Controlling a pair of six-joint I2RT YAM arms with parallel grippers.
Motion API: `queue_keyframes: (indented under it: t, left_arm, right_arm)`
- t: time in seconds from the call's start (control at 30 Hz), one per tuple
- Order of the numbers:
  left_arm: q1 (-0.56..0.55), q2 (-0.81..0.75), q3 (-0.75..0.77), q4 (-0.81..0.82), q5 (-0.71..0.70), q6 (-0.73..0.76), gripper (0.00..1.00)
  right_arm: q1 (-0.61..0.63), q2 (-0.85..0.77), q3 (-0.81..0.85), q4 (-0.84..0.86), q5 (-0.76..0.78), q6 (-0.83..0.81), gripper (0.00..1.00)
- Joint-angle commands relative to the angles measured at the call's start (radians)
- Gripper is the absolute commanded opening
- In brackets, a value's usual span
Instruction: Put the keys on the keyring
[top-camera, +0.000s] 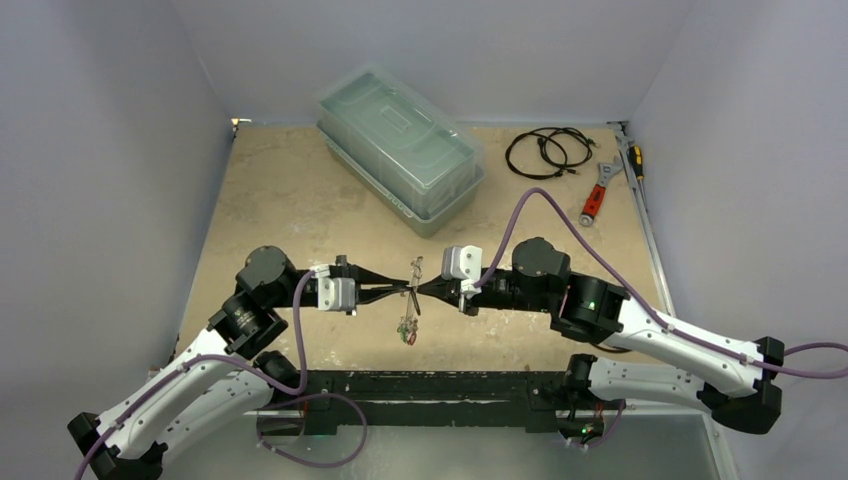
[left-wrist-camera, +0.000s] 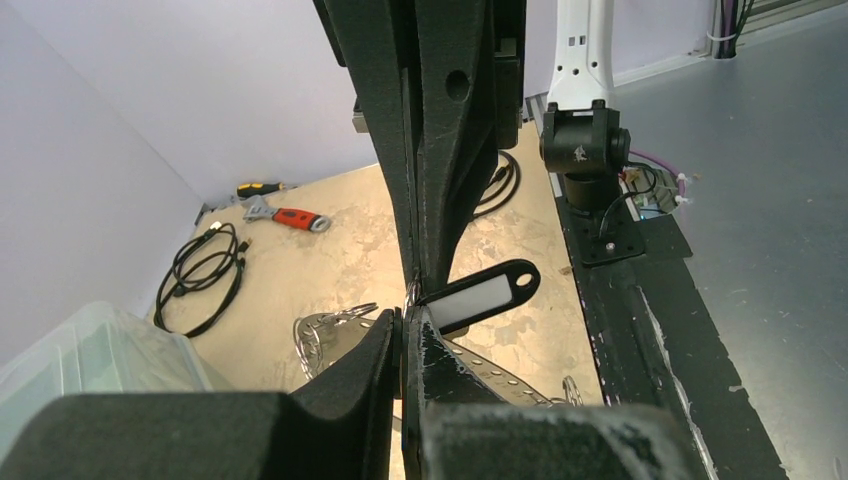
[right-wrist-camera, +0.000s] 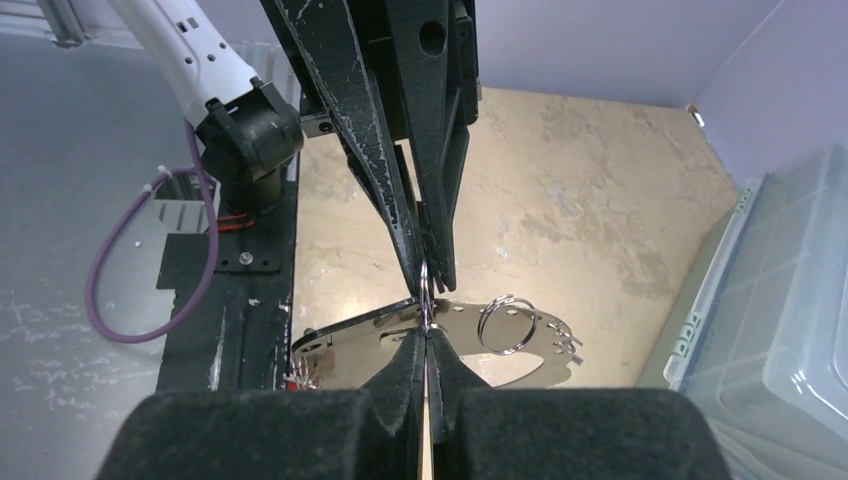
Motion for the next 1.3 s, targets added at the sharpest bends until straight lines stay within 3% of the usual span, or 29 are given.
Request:
queue_keyframes:
  t: [0.0, 0.8, 0.87, 0.97, 1.03, 1.27]
  left_arm:
    - [0.006, -0.007, 0.013, 0.073, 0.015, -0.019, 0.0]
    - [0.008, -0.057, -0.007, 0.112, -0.082, -0.047, 0.0]
    - [0.008, -0.061, -0.011, 0.116, -0.089, -0.049, 0.0]
    - [0.008, -0.061, -0.012, 0.116, -0.087, -0.046, 0.0]
    - [0.007, -0.057, -0.01, 0.112, -0.081, -0.046, 0.0]
    - [0.008, -0.041, -0.002, 0.096, -0.059, -0.035, 0.0]
  right_arm:
    - [0.004, 0.002, 0.018, 0.02, -0.006, -0.005, 0.0]
    - [0.004, 0.042, 0.03, -0.021, 0.032, 0.019, 0.0]
    - [0.004, 0.045, 0.04, -0.042, 0.051, 0.015, 0.07]
    - [0.004, 0.038, 0.046, -0.052, 0.073, 0.016, 0.32]
    - [0.004, 0.026, 0.04, -0.04, 0.076, 0.016, 0.43]
    - [0.004, -0.029, 0.019, 0.018, 0.09, 0.014, 0.47]
